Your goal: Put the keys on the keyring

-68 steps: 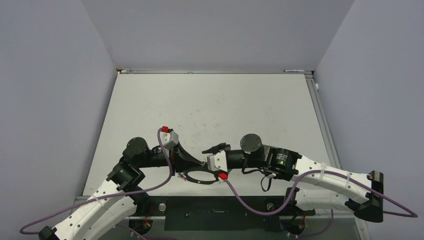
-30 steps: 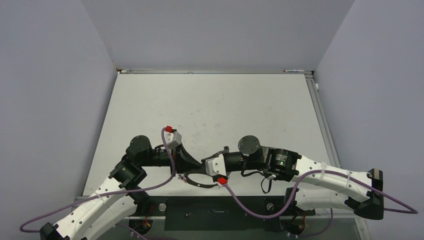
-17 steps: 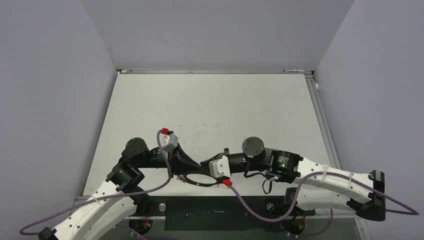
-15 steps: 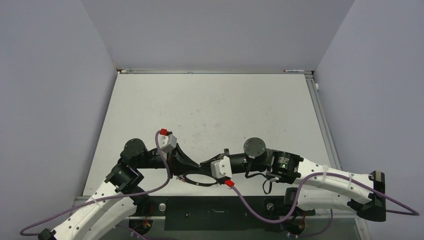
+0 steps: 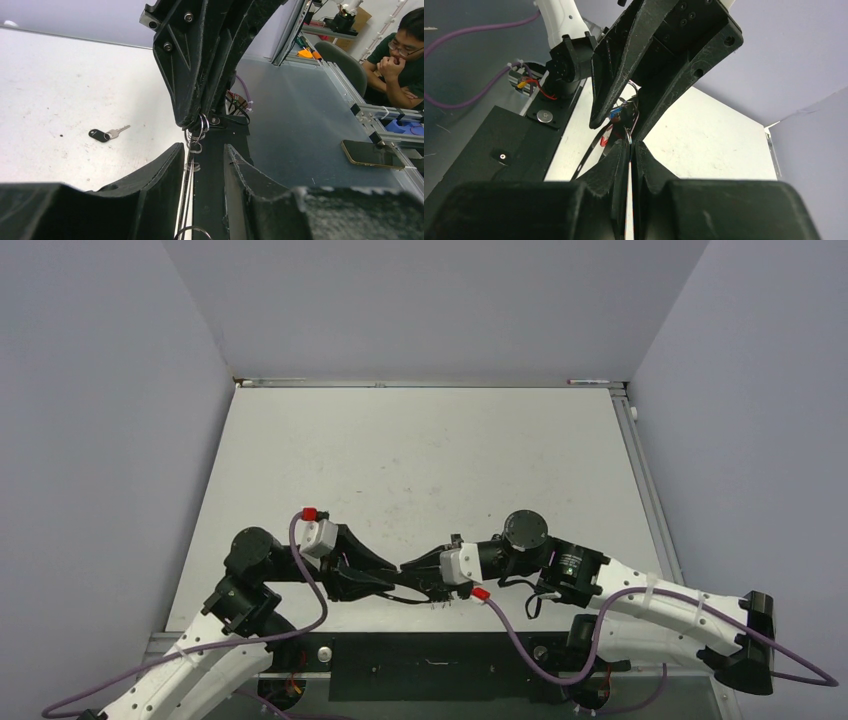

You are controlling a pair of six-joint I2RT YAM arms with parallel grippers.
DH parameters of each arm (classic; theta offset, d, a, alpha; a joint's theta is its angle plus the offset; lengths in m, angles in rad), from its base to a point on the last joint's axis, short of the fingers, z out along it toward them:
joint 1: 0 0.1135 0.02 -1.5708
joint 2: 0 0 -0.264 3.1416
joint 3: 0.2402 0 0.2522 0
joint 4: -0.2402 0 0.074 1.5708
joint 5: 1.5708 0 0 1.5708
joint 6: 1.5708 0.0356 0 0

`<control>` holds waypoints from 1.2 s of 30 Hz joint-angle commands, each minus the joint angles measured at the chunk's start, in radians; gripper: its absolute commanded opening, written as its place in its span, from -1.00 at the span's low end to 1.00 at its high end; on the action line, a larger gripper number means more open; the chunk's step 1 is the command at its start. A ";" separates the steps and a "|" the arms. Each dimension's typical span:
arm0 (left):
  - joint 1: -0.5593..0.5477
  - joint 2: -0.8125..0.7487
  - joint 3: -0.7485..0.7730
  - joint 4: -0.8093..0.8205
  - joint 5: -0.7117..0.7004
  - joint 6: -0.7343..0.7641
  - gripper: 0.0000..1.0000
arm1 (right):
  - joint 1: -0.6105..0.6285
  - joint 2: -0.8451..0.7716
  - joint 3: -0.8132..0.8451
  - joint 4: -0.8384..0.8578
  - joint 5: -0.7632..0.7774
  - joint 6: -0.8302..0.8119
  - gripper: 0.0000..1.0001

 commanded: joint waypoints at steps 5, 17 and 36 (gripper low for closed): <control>0.003 -0.036 0.030 0.006 0.009 0.062 -0.42 | -0.036 -0.061 -0.016 0.127 -0.143 0.065 -0.90; 0.004 -0.025 0.037 -0.008 -0.003 0.080 -0.99 | -0.039 -0.062 -0.018 0.196 -0.220 0.116 -0.90; 0.004 -0.035 0.010 0.169 0.201 -0.036 -1.00 | -0.041 0.025 0.015 0.230 -0.385 0.181 -0.90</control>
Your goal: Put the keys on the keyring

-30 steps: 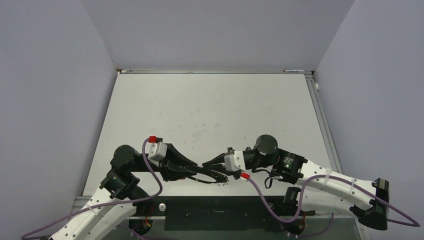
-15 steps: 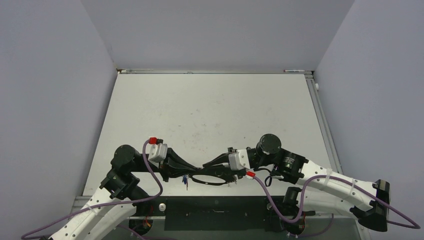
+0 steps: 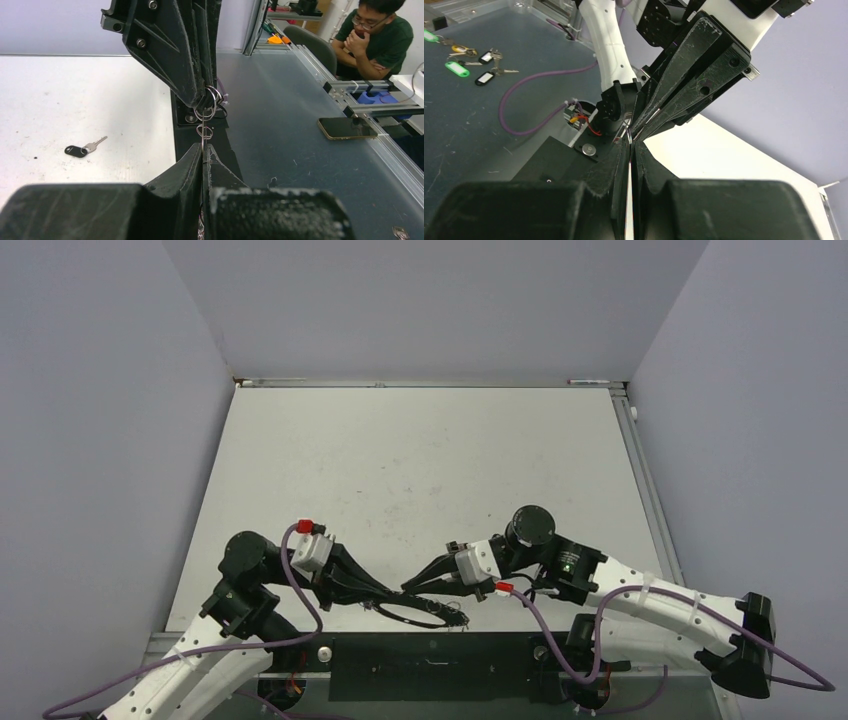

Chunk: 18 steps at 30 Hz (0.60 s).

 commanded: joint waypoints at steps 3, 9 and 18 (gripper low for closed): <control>0.003 -0.012 0.007 0.150 0.068 -0.050 -1.00 | 0.003 0.043 0.024 0.155 -0.113 0.068 -0.90; 0.004 -0.033 0.004 0.131 0.045 -0.022 -1.00 | 0.002 0.104 -0.008 0.371 -0.162 0.218 -0.90; 0.004 -0.068 0.030 0.013 -0.036 0.075 -1.00 | 0.002 0.156 -0.053 0.639 -0.182 0.456 -0.90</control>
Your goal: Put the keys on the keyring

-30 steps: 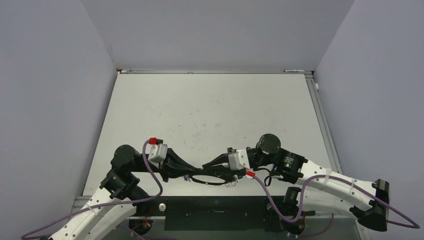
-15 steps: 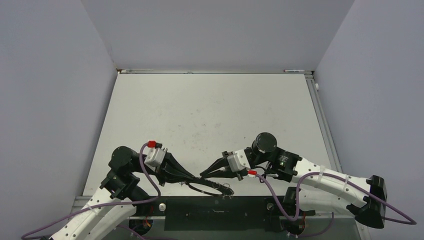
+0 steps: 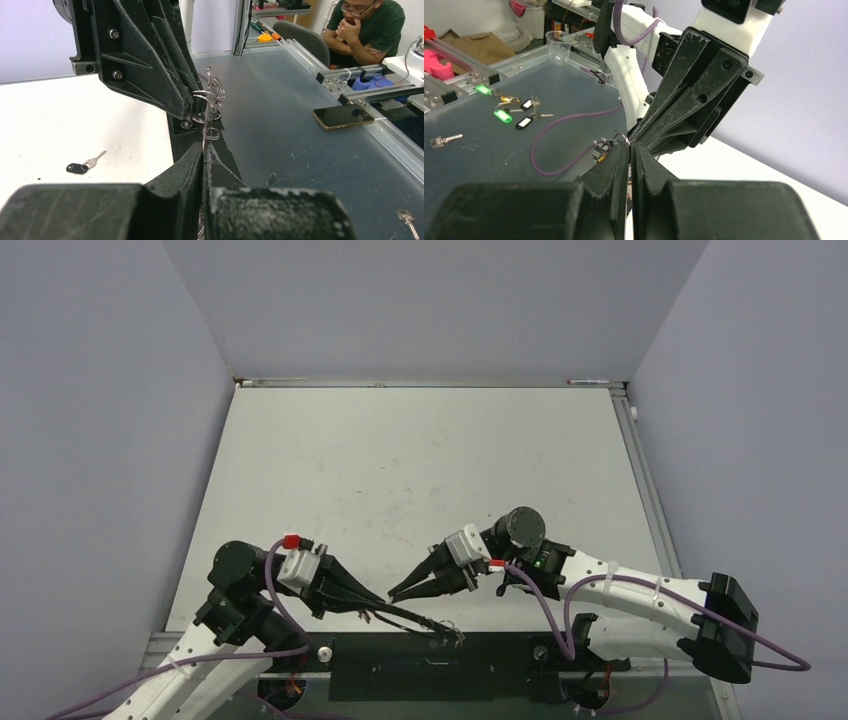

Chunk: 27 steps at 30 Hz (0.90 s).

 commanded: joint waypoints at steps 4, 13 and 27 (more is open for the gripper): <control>0.010 -0.035 0.049 -0.083 -0.161 0.115 -1.00 | 0.004 0.010 -0.045 0.284 -0.006 0.182 -0.90; 0.018 -0.054 0.050 -0.097 -0.206 0.135 -1.00 | 0.003 0.058 -0.109 0.541 0.061 0.360 -0.90; 0.027 -0.088 0.045 -0.098 -0.260 0.130 -0.22 | -0.011 0.140 -0.175 0.697 0.116 0.410 -0.90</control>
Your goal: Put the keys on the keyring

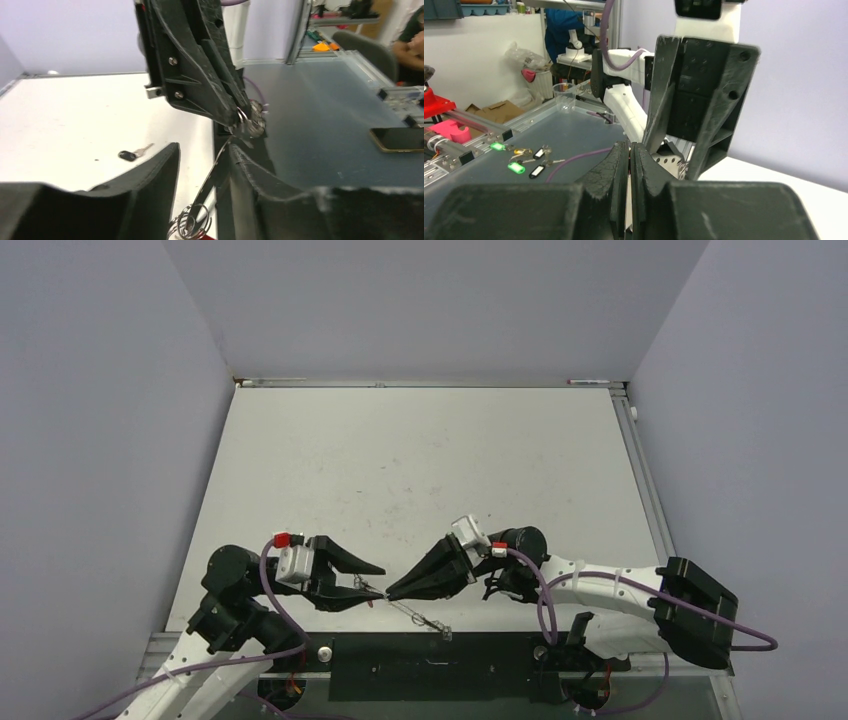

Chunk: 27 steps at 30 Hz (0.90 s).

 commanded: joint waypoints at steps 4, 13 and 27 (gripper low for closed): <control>0.014 -0.043 0.049 -0.022 -0.108 0.036 0.10 | -0.037 -0.025 -0.029 0.030 0.026 -0.044 -0.90; 0.014 -0.098 0.091 -0.124 -0.183 0.083 0.00 | -0.077 -0.062 -0.075 0.097 0.139 -0.045 -0.90; 0.014 -0.057 -0.024 0.135 -0.262 0.008 -0.37 | -0.072 0.001 -0.071 0.316 0.225 0.021 -0.90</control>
